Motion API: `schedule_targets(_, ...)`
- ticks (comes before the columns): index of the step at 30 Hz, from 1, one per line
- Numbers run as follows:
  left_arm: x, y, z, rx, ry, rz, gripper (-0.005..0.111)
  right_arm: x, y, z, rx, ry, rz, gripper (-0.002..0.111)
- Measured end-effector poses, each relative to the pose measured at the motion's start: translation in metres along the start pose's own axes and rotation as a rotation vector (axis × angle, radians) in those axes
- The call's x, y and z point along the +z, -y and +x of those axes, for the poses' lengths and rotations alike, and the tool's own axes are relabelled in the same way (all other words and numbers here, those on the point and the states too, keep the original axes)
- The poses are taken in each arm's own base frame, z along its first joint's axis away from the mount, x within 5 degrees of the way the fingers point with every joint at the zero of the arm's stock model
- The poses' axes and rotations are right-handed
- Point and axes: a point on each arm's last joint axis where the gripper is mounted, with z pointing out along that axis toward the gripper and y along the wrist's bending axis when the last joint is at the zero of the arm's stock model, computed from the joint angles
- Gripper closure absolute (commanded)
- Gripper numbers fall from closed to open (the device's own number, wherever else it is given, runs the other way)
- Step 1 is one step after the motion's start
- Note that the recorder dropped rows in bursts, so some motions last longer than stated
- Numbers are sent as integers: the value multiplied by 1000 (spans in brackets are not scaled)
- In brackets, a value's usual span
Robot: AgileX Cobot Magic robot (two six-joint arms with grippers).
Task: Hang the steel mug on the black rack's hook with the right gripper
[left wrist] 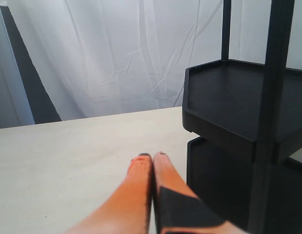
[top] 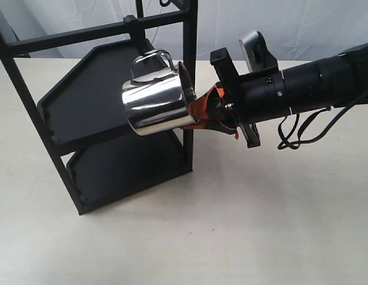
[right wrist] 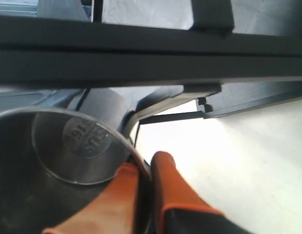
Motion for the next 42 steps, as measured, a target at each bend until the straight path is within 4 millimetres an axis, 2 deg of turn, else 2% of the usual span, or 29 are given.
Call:
schedule_targets(3,0,0,0,0,0,0,105,1,4,-1,-1,7,23,56)
schedule_targets(4,0,0,0,0,0,0,105,1,4,-1,-4,6,28,50)
schedule_targets(6,0,0,0,0,0,0,105,2,7,-2,-7,8,45,45)
schedule_targets(14,0,0,0,0,0,0,105,1,8,-1,-21,-2,65,46)
schedule_targets(32,0,0,0,0,0,0,105,-22,-25,9,-172,74,87,47)
schedule_targets(34,0,0,0,0,0,0,105,-27,-29,12,-196,90,111,51)
schedule_targets(37,0,0,0,0,0,0,105,-38,-38,17,-246,136,174,67)
schedule_targets(39,0,0,0,0,0,0,105,-49,-46,21,-298,192,227,80)
schedule_targets(40,0,0,0,0,0,0,105,-56,-50,23,-331,223,262,92)
schedule_targets(42,0,0,0,0,0,0,105,-75,-64,34,-407,302,337,109)
